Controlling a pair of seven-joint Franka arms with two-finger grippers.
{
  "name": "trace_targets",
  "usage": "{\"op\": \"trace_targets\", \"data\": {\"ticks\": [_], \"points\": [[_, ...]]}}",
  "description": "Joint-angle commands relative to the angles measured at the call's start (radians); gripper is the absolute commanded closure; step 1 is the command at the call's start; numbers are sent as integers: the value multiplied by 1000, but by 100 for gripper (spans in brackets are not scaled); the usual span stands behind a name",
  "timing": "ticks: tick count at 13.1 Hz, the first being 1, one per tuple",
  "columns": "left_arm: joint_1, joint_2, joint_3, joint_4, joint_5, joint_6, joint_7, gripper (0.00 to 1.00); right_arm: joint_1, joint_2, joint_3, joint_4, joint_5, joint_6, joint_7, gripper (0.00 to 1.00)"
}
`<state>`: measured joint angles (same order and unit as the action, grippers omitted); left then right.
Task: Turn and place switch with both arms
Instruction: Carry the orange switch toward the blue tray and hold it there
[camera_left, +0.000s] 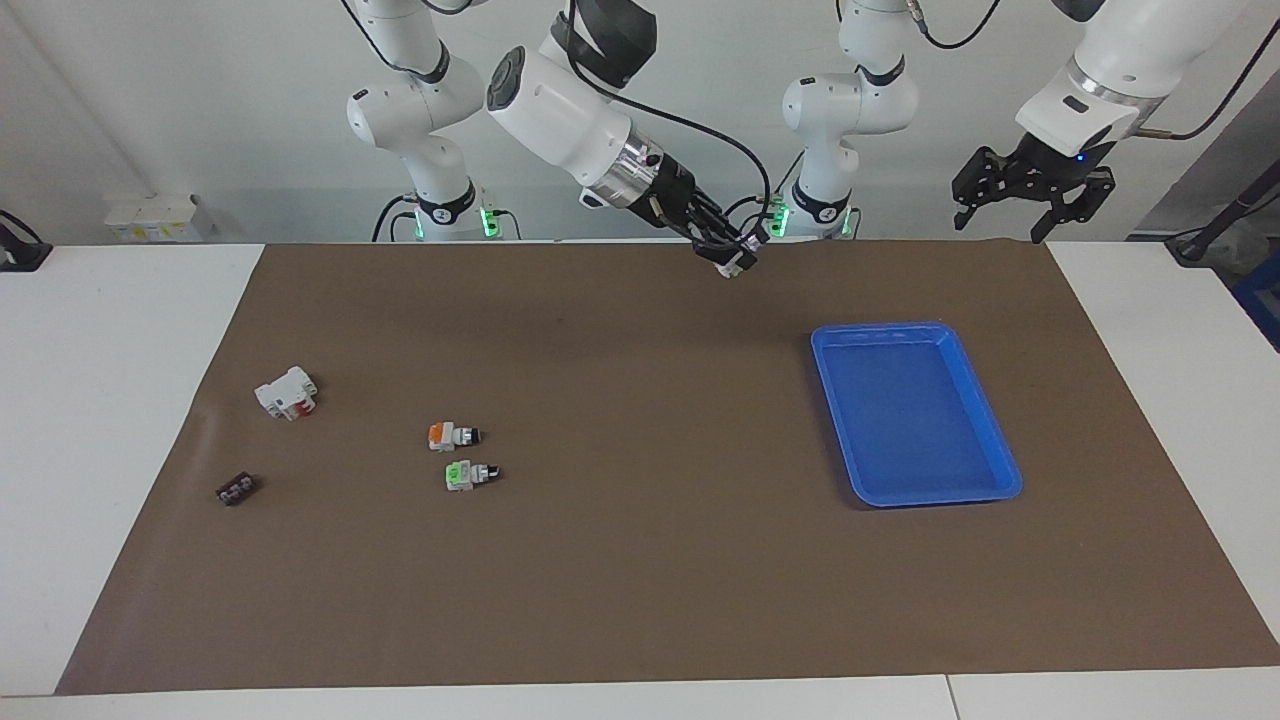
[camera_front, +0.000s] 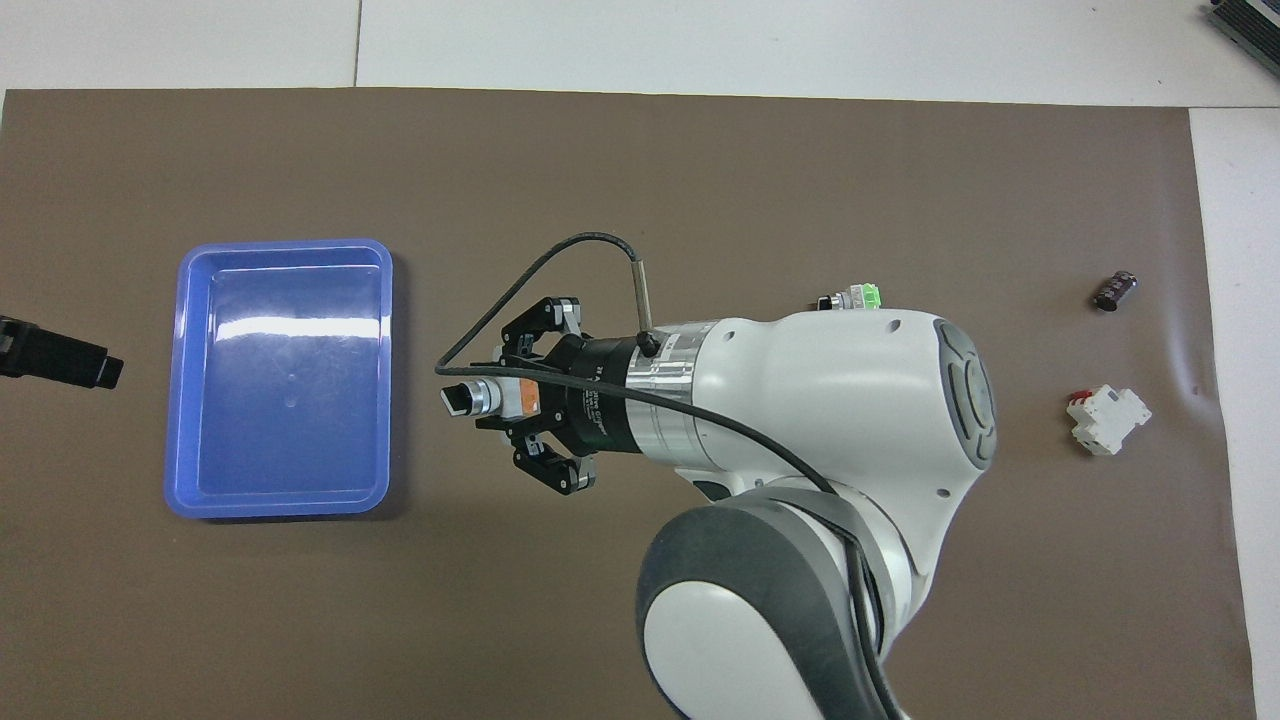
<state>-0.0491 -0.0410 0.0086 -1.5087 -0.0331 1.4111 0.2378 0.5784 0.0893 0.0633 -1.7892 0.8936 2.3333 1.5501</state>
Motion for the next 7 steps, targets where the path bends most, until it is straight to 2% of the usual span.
{"op": "trace_targets", "data": {"ticks": [1,7], "points": [[-6,-25,7,-27,-2,-4,1,0,-11,1,3,13,8,-25,13,100],[-5,-25,7,-27,-2,-4,1,0,-12,1,1,14,8,-34,13,100]]}}
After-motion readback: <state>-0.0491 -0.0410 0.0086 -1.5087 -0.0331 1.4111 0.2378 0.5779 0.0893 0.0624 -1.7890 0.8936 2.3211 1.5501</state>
